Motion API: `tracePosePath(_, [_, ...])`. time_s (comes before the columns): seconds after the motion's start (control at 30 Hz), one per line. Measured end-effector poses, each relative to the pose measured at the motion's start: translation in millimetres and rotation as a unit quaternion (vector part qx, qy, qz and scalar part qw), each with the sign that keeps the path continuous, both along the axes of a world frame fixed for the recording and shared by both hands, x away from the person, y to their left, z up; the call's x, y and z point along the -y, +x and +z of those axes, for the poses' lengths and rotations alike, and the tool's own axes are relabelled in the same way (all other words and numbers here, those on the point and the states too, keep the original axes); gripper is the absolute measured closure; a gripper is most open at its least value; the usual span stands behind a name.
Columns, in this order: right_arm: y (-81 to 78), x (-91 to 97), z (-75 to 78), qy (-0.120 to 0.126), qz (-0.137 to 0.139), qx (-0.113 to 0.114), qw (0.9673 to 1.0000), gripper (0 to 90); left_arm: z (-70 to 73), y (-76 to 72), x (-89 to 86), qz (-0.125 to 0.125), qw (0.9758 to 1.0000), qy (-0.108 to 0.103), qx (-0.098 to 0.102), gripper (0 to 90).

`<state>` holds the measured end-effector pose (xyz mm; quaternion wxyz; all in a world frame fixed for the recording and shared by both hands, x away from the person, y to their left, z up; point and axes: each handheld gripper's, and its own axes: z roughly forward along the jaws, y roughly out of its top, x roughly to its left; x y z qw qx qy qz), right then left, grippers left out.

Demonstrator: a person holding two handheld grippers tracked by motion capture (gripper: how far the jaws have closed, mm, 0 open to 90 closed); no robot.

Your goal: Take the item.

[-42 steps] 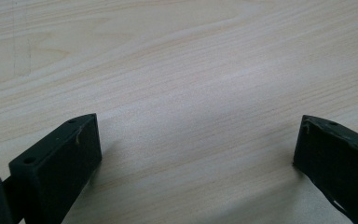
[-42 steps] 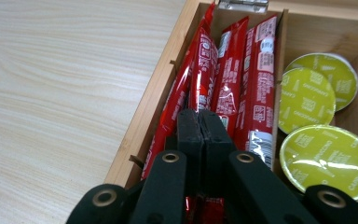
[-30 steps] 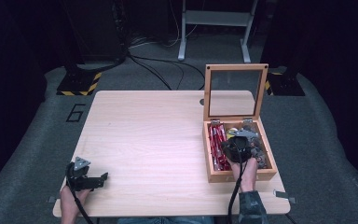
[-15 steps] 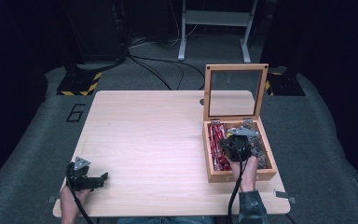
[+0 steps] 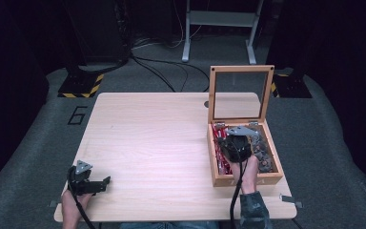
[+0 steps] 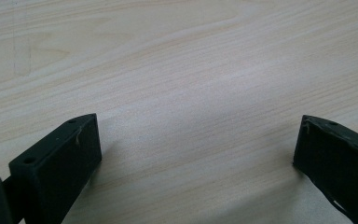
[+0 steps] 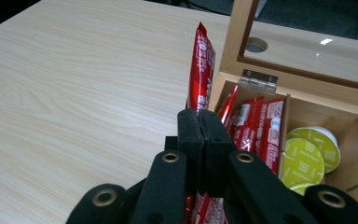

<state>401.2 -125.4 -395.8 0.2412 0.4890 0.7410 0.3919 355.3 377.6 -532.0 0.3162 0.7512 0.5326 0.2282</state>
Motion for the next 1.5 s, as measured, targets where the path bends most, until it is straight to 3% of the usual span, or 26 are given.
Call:
tracePosePath(0.77, [11.6, -50.6, 11.6, 0.012, 0.058, 0.013, 0.9981, 88.7, 0.0, 0.0, -0.1, 0.0, 1.0, 0.0, 0.0, 0.3])
tracePosePath(1.0, [21.9, -70.6, 1.9, 0.029, 0.074, -0.002, 0.9968, 88.7, 0.0, 0.0, 0.0, 0.0, 1.0, 0.0, 0.0, 0.3])
tracePosePath(1.5, [43.5, -109.4, -30.0, 0.03, 0.09, -0.044, 0.9945, 88.6, 0.0, 0.0, -0.1, 0.0, 1.0, 0.0, 0.0, 0.3])
